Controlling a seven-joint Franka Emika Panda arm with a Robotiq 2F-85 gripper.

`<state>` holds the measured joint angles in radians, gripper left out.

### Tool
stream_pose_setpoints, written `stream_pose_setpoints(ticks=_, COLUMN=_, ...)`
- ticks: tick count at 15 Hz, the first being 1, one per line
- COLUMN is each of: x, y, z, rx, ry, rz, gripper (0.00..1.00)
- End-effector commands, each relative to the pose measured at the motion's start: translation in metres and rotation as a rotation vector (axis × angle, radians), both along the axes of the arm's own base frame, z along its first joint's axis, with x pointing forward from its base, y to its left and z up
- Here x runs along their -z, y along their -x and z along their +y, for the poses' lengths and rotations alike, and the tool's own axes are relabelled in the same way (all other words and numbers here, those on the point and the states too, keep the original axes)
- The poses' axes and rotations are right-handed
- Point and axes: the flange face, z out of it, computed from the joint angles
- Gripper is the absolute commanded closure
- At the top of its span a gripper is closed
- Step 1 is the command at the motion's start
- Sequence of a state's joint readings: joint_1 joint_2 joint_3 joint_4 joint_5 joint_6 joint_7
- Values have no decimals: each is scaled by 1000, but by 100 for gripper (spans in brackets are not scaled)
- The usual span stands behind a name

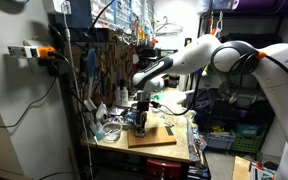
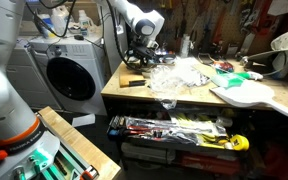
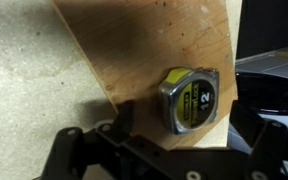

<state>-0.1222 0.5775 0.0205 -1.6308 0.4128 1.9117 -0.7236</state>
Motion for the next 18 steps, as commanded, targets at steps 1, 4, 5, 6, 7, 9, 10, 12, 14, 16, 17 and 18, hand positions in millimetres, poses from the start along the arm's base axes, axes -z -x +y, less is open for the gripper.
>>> stream_pose_setpoints(ticks=1, x=8, y=-4, z=11, rx=-28, ry=20, rz=39, gripper=0)
stream_pose_setpoints(ticks=4, x=8, y=-4, z=23, rx=-53, ry=35, rz=48, gripper=0)
stream_pose_setpoints(ticks=5, x=8, y=-5, z=26, rx=-53, ry=48, rz=49, gripper=0)
stream_pose_setpoints(ticks=6, x=8, y=-5, z=28, rx=-57, ry=51, rz=51, gripper=0)
stream_pose_setpoints(ticks=7, x=8, y=-5, z=29, rx=-55, ry=60, rz=50, gripper=0)
stream_pose_setpoints(ticks=9, x=10, y=-6, z=28, rx=-52, ry=75, rz=53, gripper=0)
stream_pose_setpoints(ticks=10, x=11, y=-6, z=27, rx=-47, ry=76, rz=55, gripper=0)
stream_pose_setpoints(ticks=12, x=14, y=-7, z=27, rx=-43, ry=69, rz=61, gripper=3)
stream_pose_setpoints(ticks=14, x=15, y=-8, z=27, rx=-40, ry=67, rz=58, gripper=23)
stream_pose_setpoints(ticks=16, x=15, y=-9, z=26, rx=-37, ry=68, rz=58, gripper=36)
stream_pose_setpoints(ticks=17, x=15, y=-8, z=26, rx=-36, ry=68, rz=57, gripper=47)
stream_pose_setpoints(ticks=18, x=14, y=-9, z=25, rx=-33, ry=69, rz=54, gripper=54)
